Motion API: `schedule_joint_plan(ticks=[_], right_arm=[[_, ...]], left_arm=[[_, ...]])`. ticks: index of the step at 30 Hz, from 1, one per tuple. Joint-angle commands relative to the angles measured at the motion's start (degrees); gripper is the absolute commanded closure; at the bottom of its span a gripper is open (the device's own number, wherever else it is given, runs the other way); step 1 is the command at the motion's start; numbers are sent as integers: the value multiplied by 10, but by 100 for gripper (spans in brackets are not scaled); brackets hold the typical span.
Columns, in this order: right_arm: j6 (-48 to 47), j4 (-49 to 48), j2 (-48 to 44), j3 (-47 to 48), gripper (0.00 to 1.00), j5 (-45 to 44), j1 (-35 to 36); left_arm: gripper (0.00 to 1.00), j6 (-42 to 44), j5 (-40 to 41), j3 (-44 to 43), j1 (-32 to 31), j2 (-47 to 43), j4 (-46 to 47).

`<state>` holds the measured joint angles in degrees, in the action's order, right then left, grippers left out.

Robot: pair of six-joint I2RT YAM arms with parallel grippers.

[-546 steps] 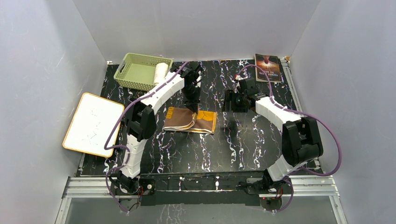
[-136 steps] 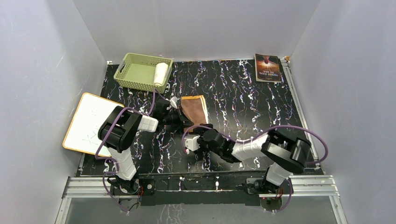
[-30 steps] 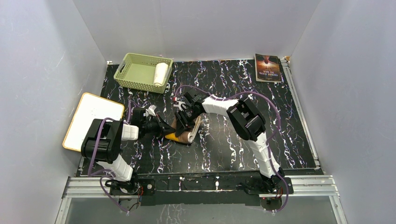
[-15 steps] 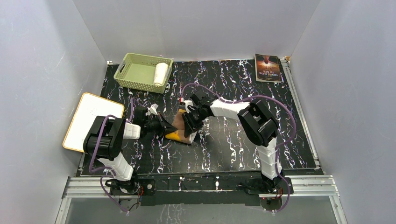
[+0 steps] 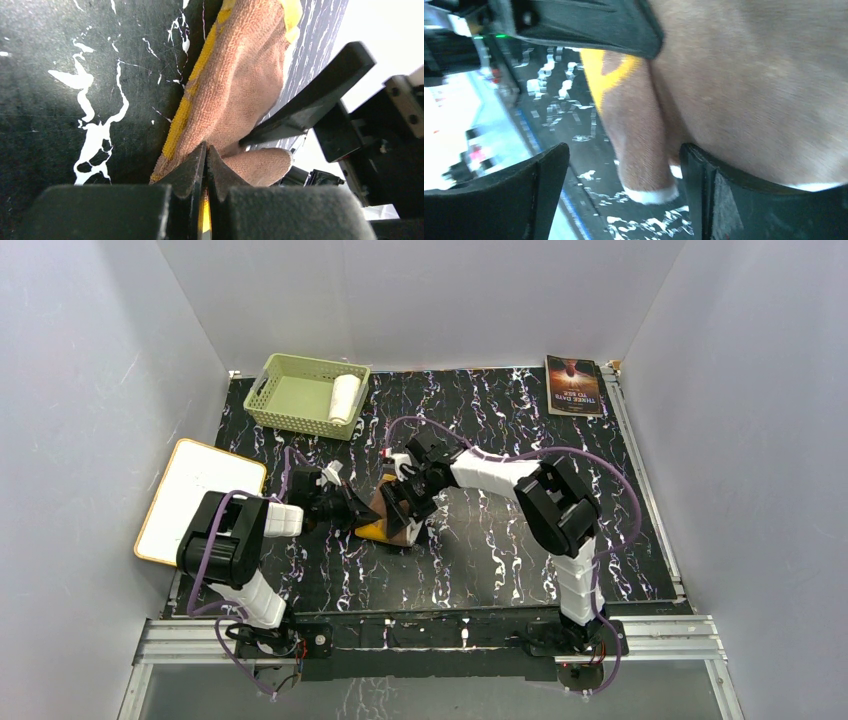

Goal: Roll the towels
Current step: Roll the towel at the center of the board.

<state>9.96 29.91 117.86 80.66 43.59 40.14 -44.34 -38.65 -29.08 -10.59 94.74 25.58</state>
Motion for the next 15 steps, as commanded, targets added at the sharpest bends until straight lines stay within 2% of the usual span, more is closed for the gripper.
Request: schedule_joint_plan(ticks=[1,4,9,11,15], right_arm=[[-41,61,-56,21,18,-283,3],[-77,11,-105,-13,19,-399,23],[-200,-174,-208,-128,13,-468,108],[-238,-214,-221,-145,15,-469,132],[-288,-215,-204,-127,19,-408,153]], left_arm=[[100,45,75,6,-10,1,-79],[100,49,79,0,-13,0,-85],[100,54,80,-5,-14,-6,-98],[100,56,82,-7,-15,-9,-102],[100,57,81,-10,-16,-6,-106]])
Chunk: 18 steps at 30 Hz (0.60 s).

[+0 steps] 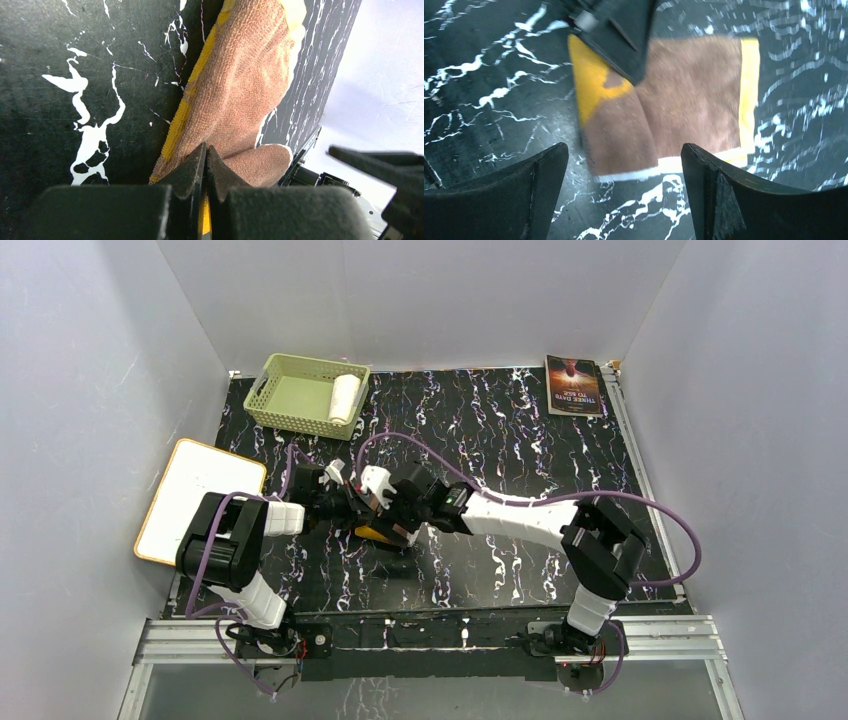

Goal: Roll the towels
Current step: Roll the towel at the center of the board.

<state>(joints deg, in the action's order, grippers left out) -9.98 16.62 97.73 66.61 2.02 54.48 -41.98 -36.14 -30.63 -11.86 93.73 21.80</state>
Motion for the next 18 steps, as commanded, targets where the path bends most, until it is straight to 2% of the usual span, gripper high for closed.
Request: schedule_joint_plan(ticks=[1,3,12,18], right_arm=[[-96,-78,5,21,19,28,11],[-105,-66,16,35,20,56,14],[-129,-19,105,79,24,75,15],[-112,13,115,88,35,113,16]], left_arm=[[100,35,56,5,-4,5,-70],[100,35,56,4,-4,4,-72],[100,43,59,-5,-4,0,-90],[100,43,63,-11,-5,3,-104]])
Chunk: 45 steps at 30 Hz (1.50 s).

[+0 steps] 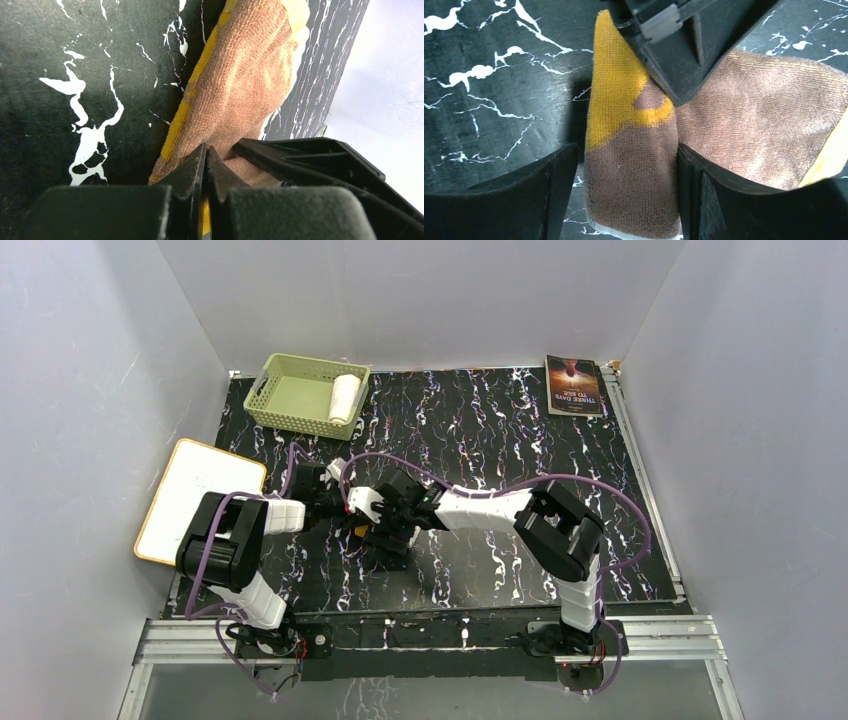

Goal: Roll the towels
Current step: Roll the towel at the center of the board.

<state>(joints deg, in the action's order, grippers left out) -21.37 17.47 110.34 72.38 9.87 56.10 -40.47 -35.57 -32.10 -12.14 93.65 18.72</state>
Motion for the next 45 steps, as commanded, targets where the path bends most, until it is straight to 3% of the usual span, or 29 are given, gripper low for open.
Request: schedule_joint_plan(ticks=[1,5,7,11,13,17,20,22,28,31,35,39,45], right_arm=[[6,2,-16,26,36,37,2],[10,-30,-37,-12,51,-5,28],[15,-37,-35,-26,63,-42,40],[42,-1,-6,-14,100,-58,41],[69,1,-4,-18,100,-34,34],[168,-55,-44,-56,100,74,-5],[288,-162,-71,-108,100,234,-64],[401,-257,-77,-145,100,284,-100],[559,-411,-44,-189,100,372,-157],[656,-539,-18,-224,100,415,-184],[801,-722,40,-261,100,454,-210],[802,-736,65,-275,100,445,-213],[740,-657,53,-278,100,420,-213]], left_arm=[[100,28,58,1,-2,6,-78],[100,23,59,-17,-2,14,-116],[100,19,60,-31,-2,9,-143],[100,12,48,-69,5,-14,-190],[99,18,35,-102,25,-27,-221],[83,49,15,-162,82,-63,-285],[75,71,-15,-185,94,-87,-288],[74,64,-51,-174,93,-104,-258],[76,22,-88,-108,69,-150,-189],[83,3,-82,-77,32,-150,-157],[85,-60,-68,-48,-17,-131,-81],[85,-131,-54,-43,-49,-80,3],[91,-129,-21,-58,-82,19,20]])
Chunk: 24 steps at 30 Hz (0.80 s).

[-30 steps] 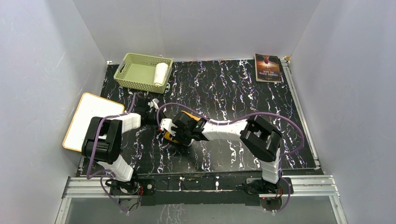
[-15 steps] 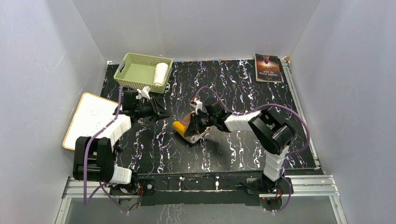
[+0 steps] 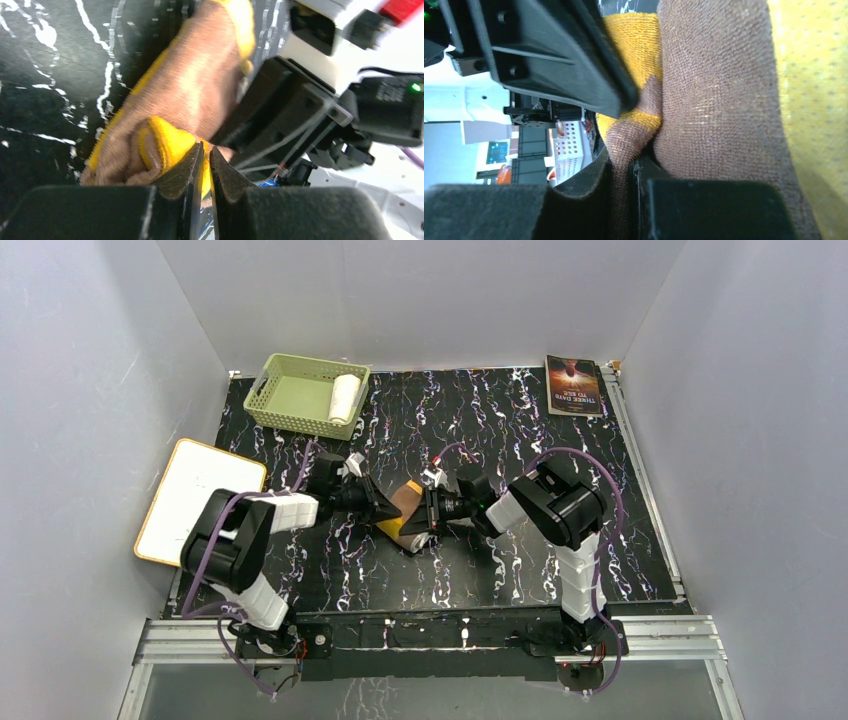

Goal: Roll the towels
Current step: Roll the towel at the center of the board.

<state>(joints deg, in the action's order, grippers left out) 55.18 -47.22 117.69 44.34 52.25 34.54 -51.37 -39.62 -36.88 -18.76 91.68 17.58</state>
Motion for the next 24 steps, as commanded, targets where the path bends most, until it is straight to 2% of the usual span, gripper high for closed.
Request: schedule_joint_plan(ticks=[1,2,3,5,6,8,10,12,14,16,17,18,19,20,22,24], right_arm=[[-55,31,-27,7,100,-11,2],[-95,83,-36,18,100,-22,4],[-143,146,-51,28,95,-42,6],[-250,283,-92,57,60,-121,20],[-302,345,-116,69,46,-181,30],[-381,428,-157,89,27,-307,58],[-431,470,-192,98,8,-413,76],[-469,497,-223,106,3,-520,90],[-492,506,-262,111,2,-609,98],[-498,465,-325,88,2,-685,101],[-502,411,-358,57,2,-704,101],[-504,344,-387,19,2,-704,96],[-497,276,-401,-16,2,-664,82],[-489,259,-397,-20,2,-591,55],[-525,366,-343,51,2,-464,32],[-598,470,-314,117,6,-479,80]], left_arm=[[92,-16,27,-10,-20,49,27],[93,-7,39,-11,-24,58,19],[93,5,52,-12,-28,66,5],[94,34,80,-19,-35,79,-21],[95,43,89,-21,-37,85,-31],[95,54,100,-24,-42,94,-39],[95,60,107,-22,-45,103,-36],[96,63,107,-19,-46,115,-27],[96,66,105,-15,-46,126,-20],[96,68,103,-13,-46,132,-16],[97,70,102,-12,-46,134,-16],[96,72,102,-12,-46,134,-17],[97,73,103,-12,-46,134,-18],[97,74,102,-11,-46,134,-17],[97,78,100,-15,-46,133,-23],[97,84,102,-21,-46,128,-38]])
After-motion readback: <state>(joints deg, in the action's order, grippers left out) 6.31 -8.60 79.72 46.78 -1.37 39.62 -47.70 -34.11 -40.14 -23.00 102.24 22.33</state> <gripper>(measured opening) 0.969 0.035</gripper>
